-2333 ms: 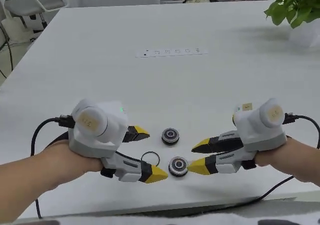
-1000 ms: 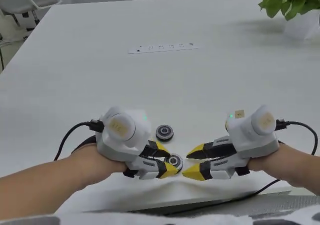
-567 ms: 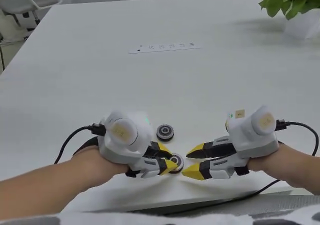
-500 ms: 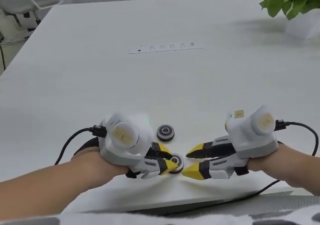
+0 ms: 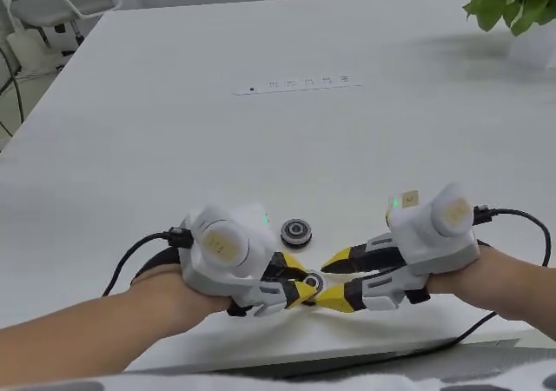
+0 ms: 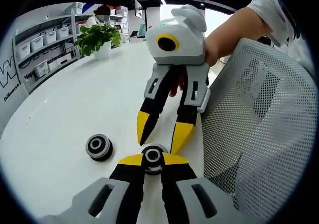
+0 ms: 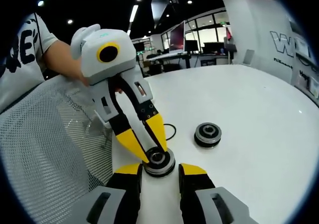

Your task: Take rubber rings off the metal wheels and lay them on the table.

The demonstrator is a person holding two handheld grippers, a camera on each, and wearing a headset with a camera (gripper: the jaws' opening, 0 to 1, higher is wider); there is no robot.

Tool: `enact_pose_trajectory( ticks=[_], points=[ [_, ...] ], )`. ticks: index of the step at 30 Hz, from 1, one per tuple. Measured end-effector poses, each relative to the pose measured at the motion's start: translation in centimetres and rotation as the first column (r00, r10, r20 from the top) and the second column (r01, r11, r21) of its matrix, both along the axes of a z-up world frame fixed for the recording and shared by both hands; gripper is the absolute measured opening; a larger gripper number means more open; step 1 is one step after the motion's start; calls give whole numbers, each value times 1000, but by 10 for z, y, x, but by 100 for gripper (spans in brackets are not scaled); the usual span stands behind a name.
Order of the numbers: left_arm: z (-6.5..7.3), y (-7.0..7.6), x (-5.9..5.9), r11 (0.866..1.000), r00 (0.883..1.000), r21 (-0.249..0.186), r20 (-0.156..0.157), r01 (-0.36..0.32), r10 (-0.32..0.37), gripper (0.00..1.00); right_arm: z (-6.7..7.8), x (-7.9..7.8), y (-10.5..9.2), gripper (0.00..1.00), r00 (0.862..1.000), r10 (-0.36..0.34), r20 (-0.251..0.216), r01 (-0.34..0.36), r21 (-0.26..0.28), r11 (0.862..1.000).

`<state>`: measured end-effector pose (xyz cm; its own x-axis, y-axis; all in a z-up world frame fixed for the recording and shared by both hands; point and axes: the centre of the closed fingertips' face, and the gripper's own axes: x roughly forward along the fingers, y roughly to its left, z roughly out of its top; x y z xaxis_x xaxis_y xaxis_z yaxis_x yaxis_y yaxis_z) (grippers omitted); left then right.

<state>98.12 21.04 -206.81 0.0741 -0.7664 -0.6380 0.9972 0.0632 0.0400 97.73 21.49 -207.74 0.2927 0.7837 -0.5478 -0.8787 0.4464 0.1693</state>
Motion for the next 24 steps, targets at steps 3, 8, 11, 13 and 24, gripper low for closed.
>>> enact_pose_trajectory(
  ticks=[3,8,11,13,24],
  points=[
    [0,0,0,1000,1000,0,0,-5,5,8,-2,-1,4,26,1000,21,9,-21,-11,1000],
    [0,0,1,1000,1000,-5,-2,-13,13,8,-6,-1,4,25,1000,27,15,-26,-26,999],
    [0,0,1,1000,1000,-5,-7,-19,19,8,-6,-2,2,25,999,27,27,-26,-34,999],
    [0,0,1,1000,1000,-8,-8,-21,21,8,-6,-3,1,24,999,23,30,-22,-38,999],
    [0,-1,1,999,1000,-20,-2,-29,29,8,-8,-5,-9,13,998,28,58,-22,-101,995]
  ],
)
